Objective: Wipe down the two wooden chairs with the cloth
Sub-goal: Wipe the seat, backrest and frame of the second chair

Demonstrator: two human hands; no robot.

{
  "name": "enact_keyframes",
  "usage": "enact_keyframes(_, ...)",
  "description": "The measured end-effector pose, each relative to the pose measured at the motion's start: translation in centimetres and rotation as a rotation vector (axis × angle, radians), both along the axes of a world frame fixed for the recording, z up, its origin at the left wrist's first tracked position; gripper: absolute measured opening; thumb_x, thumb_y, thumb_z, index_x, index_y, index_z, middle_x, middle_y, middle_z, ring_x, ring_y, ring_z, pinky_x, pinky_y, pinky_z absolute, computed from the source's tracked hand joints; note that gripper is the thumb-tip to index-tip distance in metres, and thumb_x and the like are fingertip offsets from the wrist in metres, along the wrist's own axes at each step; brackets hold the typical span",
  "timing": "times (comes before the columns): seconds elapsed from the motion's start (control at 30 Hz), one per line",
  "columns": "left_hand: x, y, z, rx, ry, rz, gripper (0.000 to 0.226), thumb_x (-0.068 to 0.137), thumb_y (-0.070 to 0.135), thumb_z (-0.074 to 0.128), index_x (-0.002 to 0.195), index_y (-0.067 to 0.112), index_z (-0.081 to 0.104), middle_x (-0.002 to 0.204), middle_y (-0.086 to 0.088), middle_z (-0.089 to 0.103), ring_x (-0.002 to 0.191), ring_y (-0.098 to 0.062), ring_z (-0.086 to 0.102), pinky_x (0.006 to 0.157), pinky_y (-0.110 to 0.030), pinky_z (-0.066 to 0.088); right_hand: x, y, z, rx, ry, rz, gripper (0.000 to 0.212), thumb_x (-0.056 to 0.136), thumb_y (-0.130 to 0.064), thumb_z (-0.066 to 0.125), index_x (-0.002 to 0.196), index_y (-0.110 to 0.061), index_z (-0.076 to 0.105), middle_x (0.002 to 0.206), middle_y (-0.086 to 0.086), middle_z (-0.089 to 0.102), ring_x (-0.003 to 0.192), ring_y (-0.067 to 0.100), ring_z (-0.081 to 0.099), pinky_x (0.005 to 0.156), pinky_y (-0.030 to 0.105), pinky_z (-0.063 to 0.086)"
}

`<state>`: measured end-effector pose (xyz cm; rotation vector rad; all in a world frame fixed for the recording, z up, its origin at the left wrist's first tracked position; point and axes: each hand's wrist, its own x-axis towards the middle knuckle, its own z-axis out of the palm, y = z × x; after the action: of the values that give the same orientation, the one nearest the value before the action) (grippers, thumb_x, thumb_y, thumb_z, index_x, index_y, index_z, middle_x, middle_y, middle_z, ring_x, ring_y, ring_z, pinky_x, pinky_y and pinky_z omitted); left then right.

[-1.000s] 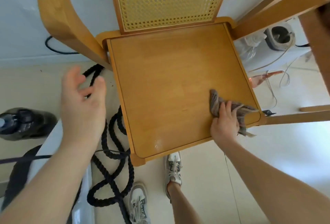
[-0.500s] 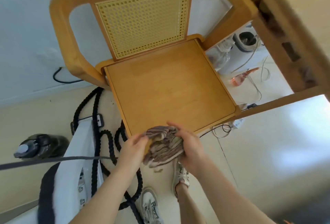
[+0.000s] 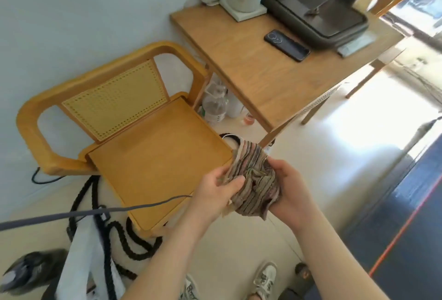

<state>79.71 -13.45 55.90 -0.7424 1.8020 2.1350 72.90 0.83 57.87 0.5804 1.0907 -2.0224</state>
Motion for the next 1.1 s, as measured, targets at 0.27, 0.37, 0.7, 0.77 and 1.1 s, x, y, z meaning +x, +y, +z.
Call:
enact_keyframes(0.27, -7.9, 16.3, 7.1, -0.187, 0.108, -0.044, 0.049, 0.070, 0.049, 0.070, 0.105, 0.015, 0.070, 0.106, -0.011, 0.070, 0.104, -0.029, 0.063, 0.089, -0.047, 0.052, -5.6, 18.5, 8.2, 0.291, 0.272, -0.243, 0.041, 0.090, 0.011, 0.038, 0.114, -0.006, 0.067, 0.102, 0.020, 0.072, 0.094, 0.035, 0.070, 0.082, 0.046, 0.057)
enact_keyframes(0.37, -11.3, 21.4, 10.4, -0.033, 0.165, -0.057, 0.019, 0.077, 0.033, 0.068, 0.090, 0.018, 0.069, 0.095, -0.006, 0.069, 0.093, -0.025, 0.064, 0.076, -0.035, 0.048, -7.7, 25.1, 10.6, 0.400, 0.402, -0.316, 0.042, 0.088, 0.014, 0.047, 0.118, -0.009, 0.065, 0.113, 0.016, 0.068, 0.098, 0.030, 0.067, 0.075, 0.034, 0.055)
enact_keyframes(0.7, -23.5, 30.6, 15.3, 0.077, 0.210, -0.210, 0.028, 0.076, 0.005, 0.049, 0.089, 0.018, 0.070, 0.088, -0.012, 0.063, 0.086, -0.028, 0.060, 0.078, -0.045, 0.050, -16.2, 35.9, 14.3, 0.194, 0.422, -0.580, 0.074, 0.084, 0.021, 0.043, 0.136, -0.032, 0.046, 0.127, 0.014, 0.054, 0.112, 0.029, 0.058, 0.089, 0.040, 0.049)
enact_keyframes(0.77, -26.8, 31.7, 14.4, -0.162, 0.150, -0.333, 0.032, 0.062, 0.011, 0.050, 0.086, 0.022, 0.068, 0.084, -0.008, 0.061, 0.084, -0.028, 0.058, 0.075, -0.045, 0.048, -19.2, 37.0, 14.9, 0.190, 0.445, -0.557, 0.076, 0.083, 0.023, 0.040, 0.135, -0.033, 0.047, 0.123, 0.015, 0.058, 0.106, 0.028, 0.060, 0.085, 0.041, 0.047)
enact_keyframes(1.1, -44.4, 36.1, 10.6, -0.486, 0.073, -0.750, 0.050, 0.087, 0.029, 0.055, 0.134, 0.038, 0.043, 0.124, 0.006, 0.055, 0.106, -0.010, 0.056, 0.089, -0.032, 0.049, -37.7, 40.9, 16.8, 0.249, 0.563, -0.412, 0.061, 0.080, 0.025, 0.036, 0.122, -0.010, 0.063, 0.088, 0.013, 0.064, 0.079, 0.024, 0.062, 0.065, 0.033, 0.054)
